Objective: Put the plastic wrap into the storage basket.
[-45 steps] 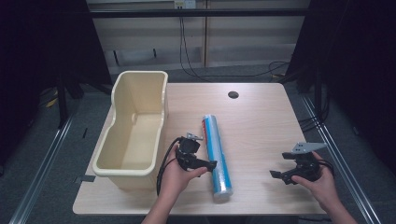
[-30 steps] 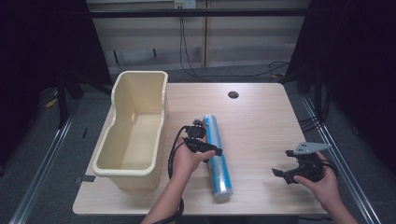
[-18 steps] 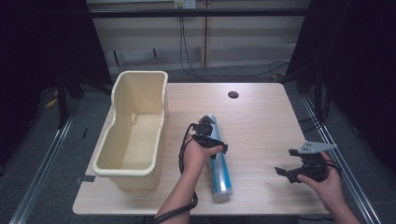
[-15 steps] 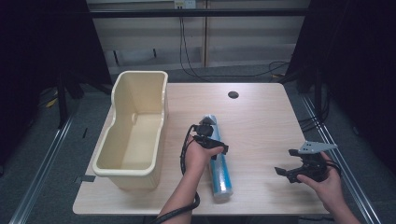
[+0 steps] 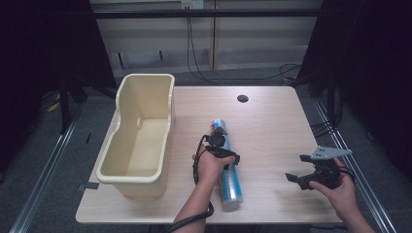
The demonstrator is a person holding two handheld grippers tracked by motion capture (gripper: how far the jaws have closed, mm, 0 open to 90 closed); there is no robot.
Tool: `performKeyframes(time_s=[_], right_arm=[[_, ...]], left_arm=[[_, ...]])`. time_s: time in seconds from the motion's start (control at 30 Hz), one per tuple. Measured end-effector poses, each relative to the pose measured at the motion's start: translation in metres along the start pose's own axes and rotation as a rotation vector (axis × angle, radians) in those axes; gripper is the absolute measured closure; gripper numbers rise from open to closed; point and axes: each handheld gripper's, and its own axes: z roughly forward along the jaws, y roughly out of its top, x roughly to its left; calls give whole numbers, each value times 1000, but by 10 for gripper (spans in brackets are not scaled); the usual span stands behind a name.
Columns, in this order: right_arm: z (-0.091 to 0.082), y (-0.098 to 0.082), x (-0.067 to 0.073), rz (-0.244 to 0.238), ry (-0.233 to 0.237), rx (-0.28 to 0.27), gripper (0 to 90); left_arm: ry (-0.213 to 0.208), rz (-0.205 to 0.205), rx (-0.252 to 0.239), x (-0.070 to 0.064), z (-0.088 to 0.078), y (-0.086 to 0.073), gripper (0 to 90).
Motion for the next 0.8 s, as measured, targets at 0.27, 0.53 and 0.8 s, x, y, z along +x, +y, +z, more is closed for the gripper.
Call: performKeyframes(time_s=[0.27, 0.53, 0.8], right_arm=[[1, 0, 0, -19, 1, 5, 48], [0, 0, -2, -18, 4, -8, 49], [0, 1, -1, -25, -4, -8, 48]], left_arm=[[59, -14, 62, -4, -2, 3, 198], [121, -31, 125, 10, -14, 4, 278], [181, -1, 141, 7, -7, 5, 274]])
